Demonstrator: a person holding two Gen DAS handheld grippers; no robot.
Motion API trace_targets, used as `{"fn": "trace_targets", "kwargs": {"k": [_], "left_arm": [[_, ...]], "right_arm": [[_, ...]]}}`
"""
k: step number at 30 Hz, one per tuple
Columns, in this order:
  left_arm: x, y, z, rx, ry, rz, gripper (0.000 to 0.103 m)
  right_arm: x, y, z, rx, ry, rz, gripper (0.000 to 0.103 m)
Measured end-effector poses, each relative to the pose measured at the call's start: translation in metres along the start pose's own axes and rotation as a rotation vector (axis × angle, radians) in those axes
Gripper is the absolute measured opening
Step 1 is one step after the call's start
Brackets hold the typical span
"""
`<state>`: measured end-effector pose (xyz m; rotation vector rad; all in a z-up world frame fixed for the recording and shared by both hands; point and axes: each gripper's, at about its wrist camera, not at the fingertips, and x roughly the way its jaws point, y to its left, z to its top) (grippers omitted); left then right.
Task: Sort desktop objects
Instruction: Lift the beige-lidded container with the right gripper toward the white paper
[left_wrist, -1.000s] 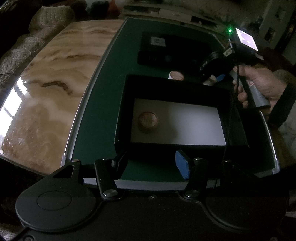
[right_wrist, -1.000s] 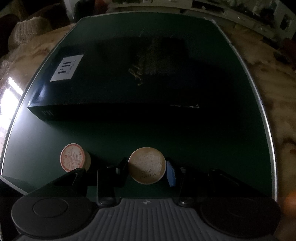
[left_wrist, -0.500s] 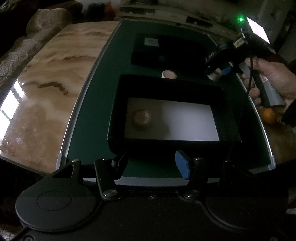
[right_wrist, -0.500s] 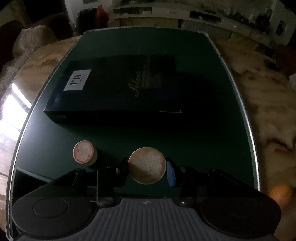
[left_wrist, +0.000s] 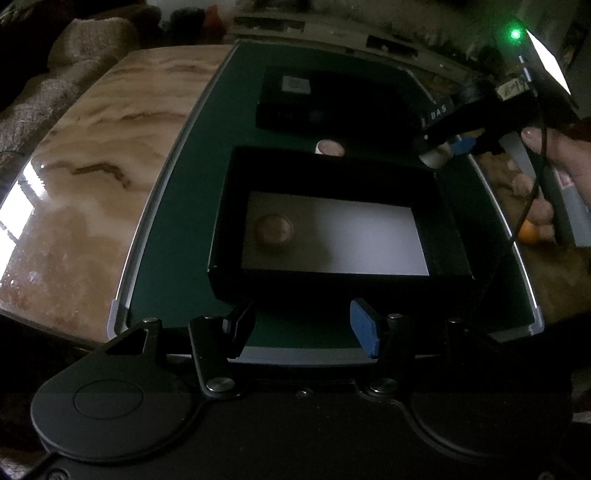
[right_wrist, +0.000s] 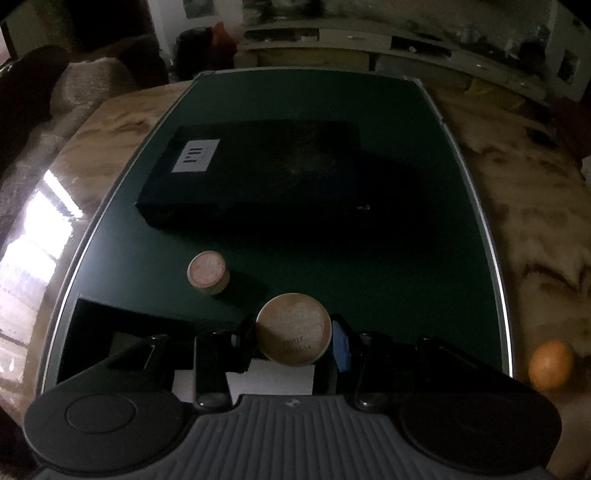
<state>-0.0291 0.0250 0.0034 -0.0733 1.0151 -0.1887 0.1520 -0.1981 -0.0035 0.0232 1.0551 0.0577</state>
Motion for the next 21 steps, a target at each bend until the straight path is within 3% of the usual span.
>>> {"fn": "trace_targets", "kwargs": {"k": [21], "left_arm": [[-0.011, 0.002, -0.006, -0.004, -0.022, -0.008, 0.056]], "right_arm": [[0.005, 0.027, -0.058, -0.038, 0.069, 0.018, 0.045]]}}
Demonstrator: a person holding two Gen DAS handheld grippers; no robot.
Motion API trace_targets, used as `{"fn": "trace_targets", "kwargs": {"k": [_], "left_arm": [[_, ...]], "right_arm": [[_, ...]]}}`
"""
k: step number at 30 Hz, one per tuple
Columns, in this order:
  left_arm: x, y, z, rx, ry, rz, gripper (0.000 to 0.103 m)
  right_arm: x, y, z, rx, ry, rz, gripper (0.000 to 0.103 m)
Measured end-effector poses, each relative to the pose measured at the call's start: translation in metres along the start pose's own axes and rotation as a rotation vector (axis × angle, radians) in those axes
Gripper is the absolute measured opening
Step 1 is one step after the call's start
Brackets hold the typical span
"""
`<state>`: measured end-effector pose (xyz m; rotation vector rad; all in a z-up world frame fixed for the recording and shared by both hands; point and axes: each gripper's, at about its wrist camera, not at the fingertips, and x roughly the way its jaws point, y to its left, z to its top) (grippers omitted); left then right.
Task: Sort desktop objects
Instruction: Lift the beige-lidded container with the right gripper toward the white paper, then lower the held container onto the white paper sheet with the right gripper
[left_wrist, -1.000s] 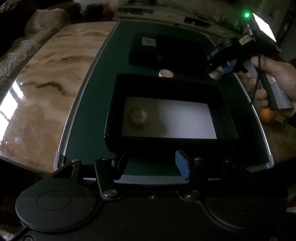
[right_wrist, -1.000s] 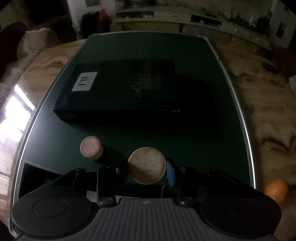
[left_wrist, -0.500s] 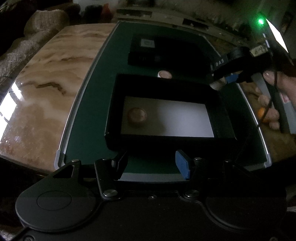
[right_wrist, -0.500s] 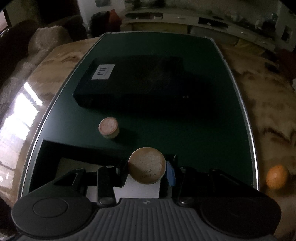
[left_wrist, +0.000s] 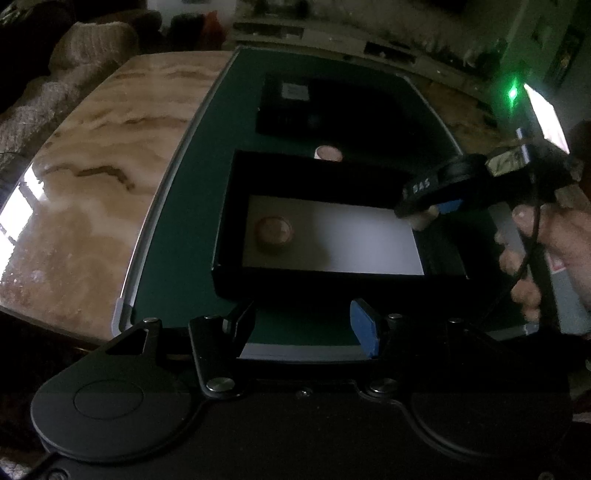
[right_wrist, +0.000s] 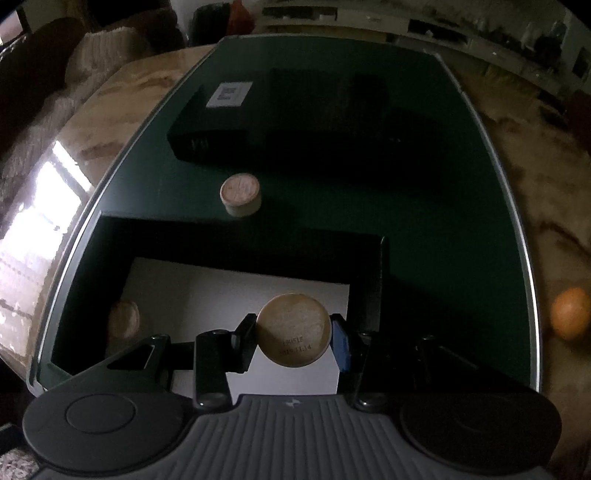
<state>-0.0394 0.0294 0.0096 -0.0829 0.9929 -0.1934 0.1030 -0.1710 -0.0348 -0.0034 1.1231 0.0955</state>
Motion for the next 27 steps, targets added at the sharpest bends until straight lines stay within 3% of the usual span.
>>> {"fn": "trace_targets", "kwargs": {"k": [27], "left_arm": [[0.001, 0.001, 0.001, -0.003, 0.007, -0.001, 0.056]], "right_arm": [[0.031, 0.005, -0.02, 0.001, 0.067, -0.032, 0.045]]}}
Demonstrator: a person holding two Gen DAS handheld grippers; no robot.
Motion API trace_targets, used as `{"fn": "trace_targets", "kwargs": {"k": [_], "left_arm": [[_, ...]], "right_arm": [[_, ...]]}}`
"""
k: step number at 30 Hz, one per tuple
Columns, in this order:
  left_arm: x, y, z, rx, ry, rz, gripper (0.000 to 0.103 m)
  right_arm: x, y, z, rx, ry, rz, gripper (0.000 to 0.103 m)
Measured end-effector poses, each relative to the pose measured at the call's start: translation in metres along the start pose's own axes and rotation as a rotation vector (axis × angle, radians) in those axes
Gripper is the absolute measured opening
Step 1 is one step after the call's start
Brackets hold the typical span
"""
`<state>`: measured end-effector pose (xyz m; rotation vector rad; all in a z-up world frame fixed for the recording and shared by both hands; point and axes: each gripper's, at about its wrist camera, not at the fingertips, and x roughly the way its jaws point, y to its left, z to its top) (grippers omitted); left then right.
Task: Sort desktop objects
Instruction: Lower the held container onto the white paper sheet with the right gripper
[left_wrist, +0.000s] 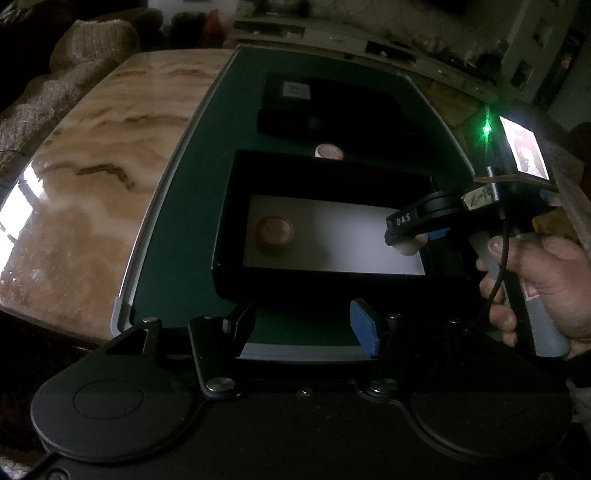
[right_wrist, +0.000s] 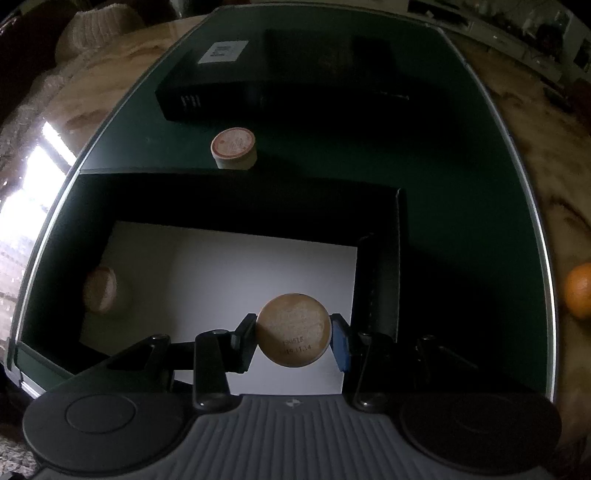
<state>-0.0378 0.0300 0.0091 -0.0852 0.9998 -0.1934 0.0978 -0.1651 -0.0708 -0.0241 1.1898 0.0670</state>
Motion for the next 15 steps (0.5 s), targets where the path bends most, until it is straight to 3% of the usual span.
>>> {"fn": "trace_targets", "kwargs": {"k": [15], "left_arm": [[0.001, 0.0, 0.0, -0.001, 0.004, 0.002, 0.056]], "right_arm": [[0.013, 0.0, -0.005, 0.003, 0.015, -0.018, 0.045]]}}
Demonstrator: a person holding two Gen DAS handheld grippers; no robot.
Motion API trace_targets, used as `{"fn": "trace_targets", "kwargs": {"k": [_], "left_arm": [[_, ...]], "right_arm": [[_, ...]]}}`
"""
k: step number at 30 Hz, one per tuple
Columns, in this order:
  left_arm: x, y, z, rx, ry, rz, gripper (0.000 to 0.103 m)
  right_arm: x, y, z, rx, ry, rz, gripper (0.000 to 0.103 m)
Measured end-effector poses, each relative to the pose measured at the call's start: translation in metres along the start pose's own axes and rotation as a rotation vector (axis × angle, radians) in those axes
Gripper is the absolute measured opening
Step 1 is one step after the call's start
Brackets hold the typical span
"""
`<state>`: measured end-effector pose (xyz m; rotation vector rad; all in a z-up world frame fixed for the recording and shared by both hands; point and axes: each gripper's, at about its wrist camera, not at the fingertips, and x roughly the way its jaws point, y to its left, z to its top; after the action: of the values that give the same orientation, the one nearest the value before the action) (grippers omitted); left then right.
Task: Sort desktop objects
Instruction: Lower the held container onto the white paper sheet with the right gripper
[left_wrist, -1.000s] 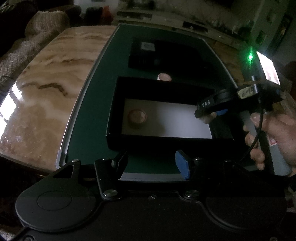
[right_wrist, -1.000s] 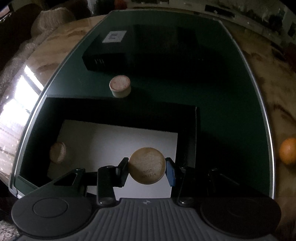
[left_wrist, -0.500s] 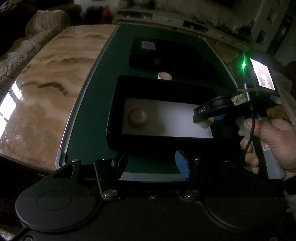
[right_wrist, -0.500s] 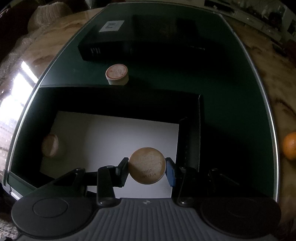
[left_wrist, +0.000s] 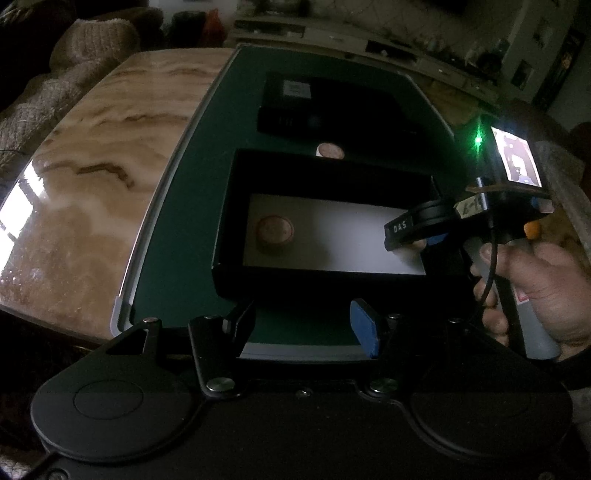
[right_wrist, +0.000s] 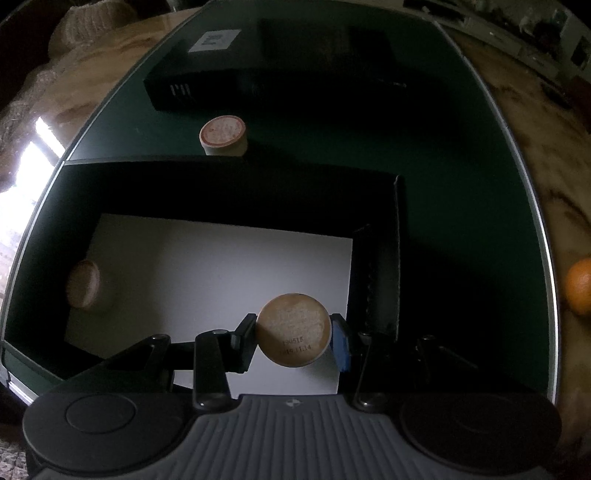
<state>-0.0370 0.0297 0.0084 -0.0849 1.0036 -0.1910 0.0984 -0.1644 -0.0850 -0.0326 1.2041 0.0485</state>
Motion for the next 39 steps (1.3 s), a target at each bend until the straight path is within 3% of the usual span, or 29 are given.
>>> {"fn": "trace_targets", "kwargs": {"k": [27, 32, 39], "left_arm": [[-0.0007, -0.0017, -0.0006, -0.002, 0.002, -0.003, 0.056], [-0.0005, -0.0023, -0.0004, 0.0, 0.001, -0.003, 0.056], [0.0002, -0.0036, 0.0, 0.004, 0.001, -0.002, 0.056]], "right_arm": [[0.0018, -0.0007, 0.0037, -0.002, 0.001, -0.012, 0.045], [0.0004, -0.0015, 0.0042, 0.005, -0.005, -0.015, 0.051], [-0.0058, -0.0028, 0.006, 0.004, -0.02, -0.014, 0.051]]}}
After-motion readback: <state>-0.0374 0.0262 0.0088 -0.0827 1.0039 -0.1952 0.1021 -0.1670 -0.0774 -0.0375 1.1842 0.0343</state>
